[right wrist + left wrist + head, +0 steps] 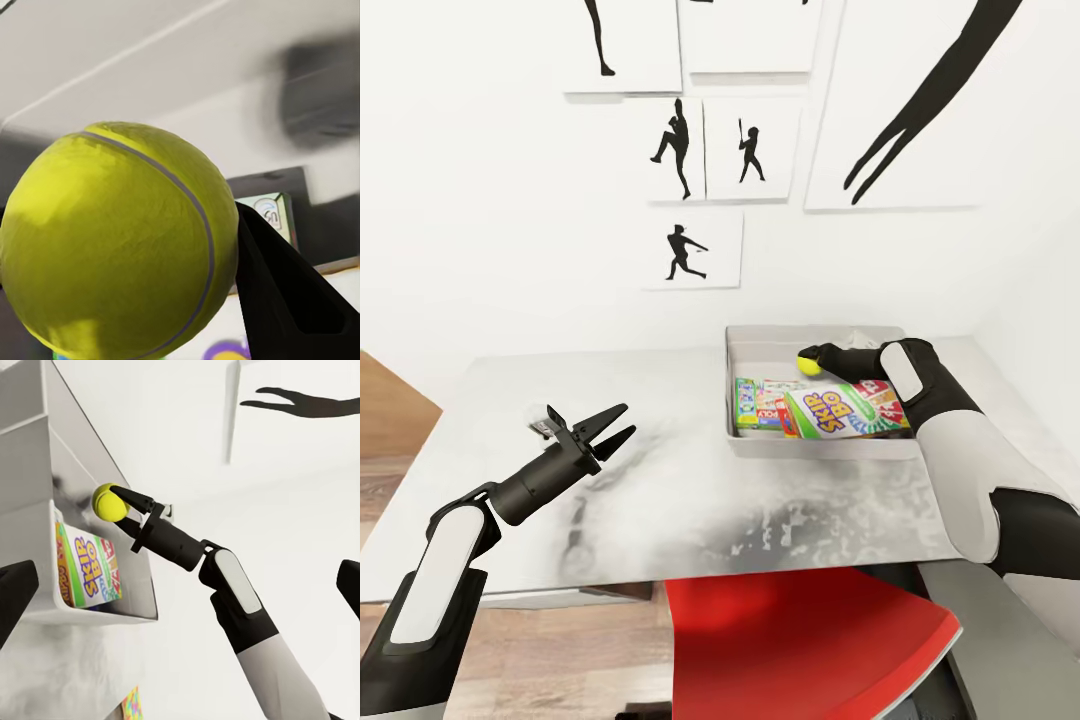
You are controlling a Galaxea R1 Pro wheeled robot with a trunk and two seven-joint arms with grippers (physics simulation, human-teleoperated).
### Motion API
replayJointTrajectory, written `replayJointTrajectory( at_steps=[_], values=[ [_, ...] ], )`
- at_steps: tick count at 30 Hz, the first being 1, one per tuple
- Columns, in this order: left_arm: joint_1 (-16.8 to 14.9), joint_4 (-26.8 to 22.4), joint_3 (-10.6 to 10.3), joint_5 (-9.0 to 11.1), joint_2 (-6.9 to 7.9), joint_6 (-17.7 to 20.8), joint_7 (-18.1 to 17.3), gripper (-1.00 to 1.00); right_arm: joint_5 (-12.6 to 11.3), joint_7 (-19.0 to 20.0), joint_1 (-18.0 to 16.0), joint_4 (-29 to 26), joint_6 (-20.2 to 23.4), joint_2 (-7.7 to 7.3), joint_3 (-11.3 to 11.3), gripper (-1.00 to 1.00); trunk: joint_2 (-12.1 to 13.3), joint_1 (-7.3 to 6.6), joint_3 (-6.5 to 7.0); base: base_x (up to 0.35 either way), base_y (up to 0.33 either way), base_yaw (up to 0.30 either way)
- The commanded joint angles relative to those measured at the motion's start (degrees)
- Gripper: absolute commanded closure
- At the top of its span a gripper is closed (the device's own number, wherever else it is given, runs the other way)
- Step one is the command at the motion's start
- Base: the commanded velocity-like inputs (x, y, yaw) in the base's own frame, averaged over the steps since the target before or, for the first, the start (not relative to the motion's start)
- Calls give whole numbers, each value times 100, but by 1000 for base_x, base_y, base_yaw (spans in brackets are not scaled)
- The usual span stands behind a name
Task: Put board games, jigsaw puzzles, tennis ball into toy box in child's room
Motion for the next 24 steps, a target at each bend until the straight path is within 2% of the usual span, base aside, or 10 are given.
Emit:
replayJointTrajectory(
  at_steps=[1,24],
  values=[
    [-4,0,7,0,-1,33,-14,-100,23,27,-5,-2,29,3,-29,100,-10,3,-12,0,0,0],
    [-4,0,4,0,-1,33,-14,-100,26,36,-14,-15,6,-14,-43,100,-10,3,-32,0,0,0]
  ],
)
